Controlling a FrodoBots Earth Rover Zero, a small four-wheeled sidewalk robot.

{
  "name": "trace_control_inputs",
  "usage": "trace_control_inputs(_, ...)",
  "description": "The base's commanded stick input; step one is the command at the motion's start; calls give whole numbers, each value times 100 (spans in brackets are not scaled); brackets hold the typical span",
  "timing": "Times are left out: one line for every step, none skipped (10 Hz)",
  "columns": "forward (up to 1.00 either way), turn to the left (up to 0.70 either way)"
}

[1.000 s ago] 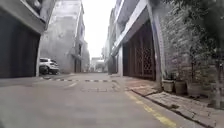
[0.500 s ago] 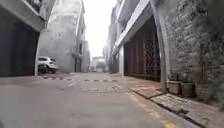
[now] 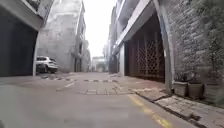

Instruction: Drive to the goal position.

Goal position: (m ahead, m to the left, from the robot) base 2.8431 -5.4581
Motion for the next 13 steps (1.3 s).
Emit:
trace_control_inputs(50, 0)
trace_control_inputs(50, 0)
trace_control_inputs(50, 0)
trace_control_inputs(50, 0)
trace_control_inputs(50, 0)
trace_control_inputs(50, 0)
trace_control_inputs(50, 0)
trace_control_inputs(50, 0)
trace_control_inputs(50, 0)
trace_control_inputs(50, 0)
trace_control_inputs(50, 0)
trace_control_inputs(50, 0)
trace_control_inputs(50, 0)
